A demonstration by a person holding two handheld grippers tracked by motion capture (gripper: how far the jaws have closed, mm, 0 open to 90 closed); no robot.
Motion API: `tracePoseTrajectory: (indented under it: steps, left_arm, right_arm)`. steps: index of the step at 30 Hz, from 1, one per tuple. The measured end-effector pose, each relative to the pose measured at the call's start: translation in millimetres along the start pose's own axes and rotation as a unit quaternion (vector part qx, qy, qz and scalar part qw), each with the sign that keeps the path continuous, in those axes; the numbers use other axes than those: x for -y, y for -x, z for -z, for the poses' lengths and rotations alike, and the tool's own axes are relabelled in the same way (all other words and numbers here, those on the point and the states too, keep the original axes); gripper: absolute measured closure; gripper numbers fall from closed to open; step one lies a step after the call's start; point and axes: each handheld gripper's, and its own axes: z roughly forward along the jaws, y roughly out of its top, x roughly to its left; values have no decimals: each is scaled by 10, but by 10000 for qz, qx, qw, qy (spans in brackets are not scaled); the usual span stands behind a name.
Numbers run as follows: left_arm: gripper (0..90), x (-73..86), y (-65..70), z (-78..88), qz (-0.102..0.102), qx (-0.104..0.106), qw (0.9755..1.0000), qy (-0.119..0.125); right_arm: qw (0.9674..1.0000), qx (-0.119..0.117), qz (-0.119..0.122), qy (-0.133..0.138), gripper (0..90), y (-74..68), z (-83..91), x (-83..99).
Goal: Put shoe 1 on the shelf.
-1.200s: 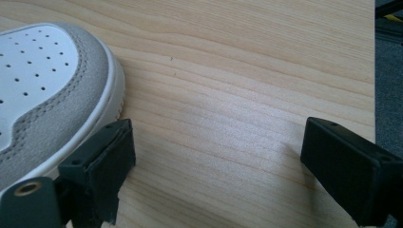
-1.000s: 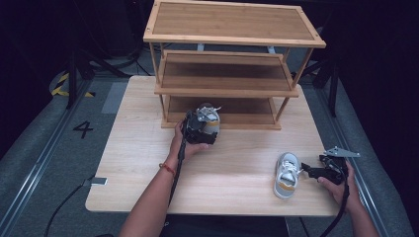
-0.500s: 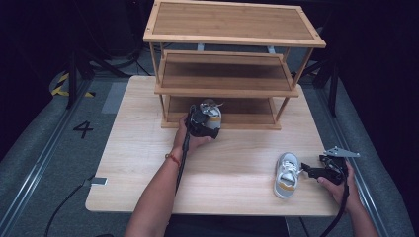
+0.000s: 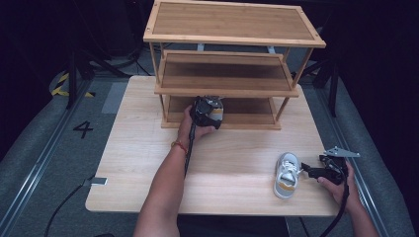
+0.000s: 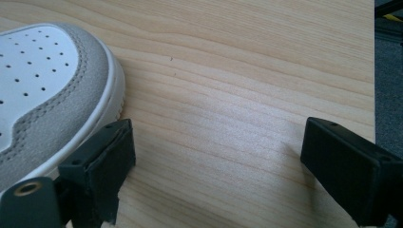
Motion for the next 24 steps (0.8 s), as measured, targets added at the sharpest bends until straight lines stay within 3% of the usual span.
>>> tracePoseTrajectory:
  steps: [1, 2, 3, 4, 5, 6, 8, 9, 10, 11, 17, 20, 24]
  left_arm:
    - [138, -5, -35, 8, -264, 31, 9996, 8]
    - [148, -1, -49, 15, -377, 64, 9993, 55]
    - [157, 10, -38, 39, -322, -52, 9995, 46]
    - [166, 9, -63, 62, -522, -96, 9985, 95]
    - [197, 30, -16, 76, -228, 161, 9995, 128]
    - [197, 62, 66, 97, 308, 181, 9992, 191]
    - [209, 90, 98, 186, 309, 220, 9991, 211]
    - [205, 108, 114, 204, 210, 254, 9990, 290]
    - [206, 113, 118, 265, -24, 245, 9995, 215]
    - [206, 136, 148, 302, -43, 296, 9993, 231]
    - [214, 314, 245, 634, -602, 290, 9976, 200]
    - [215, 428, 257, 828, -701, 341, 9967, 220]
    - [215, 612, 286, 1017, -871, 337, 9956, 76]
  right_arm:
    - [10000, -7, 6, 1, 115, 1, 0, 0]
    - [10000, -10, 6, 1, 115, 1, 0, 0]
    - [10000, -10, 7, 0, 115, 1, 0, 0]
    - [10000, -10, 7, 0, 115, 0, 0, 0]
    - [10000, -10, 7, -1, 115, 1, 0, 0]
    - [10000, -10, 7, -1, 115, 1, 0, 0]
    - [10000, -9, 8, 1, 115, 0, 0, 0]
    - [10000, -9, 4, 0, 115, 0, 1, 0]
    - [10000, -8, 4, -1, 115, 0, 1, 0]
    - [10000, -8, 4, -1, 115, 0, 1, 0]
    - [10000, -22, -15, -15, 115, -5, 7, 3]
    - [10000, -29, -8, -13, 115, -5, 9, 5]
    - [10000, -27, -8, -14, 115, -5, 9, 5]
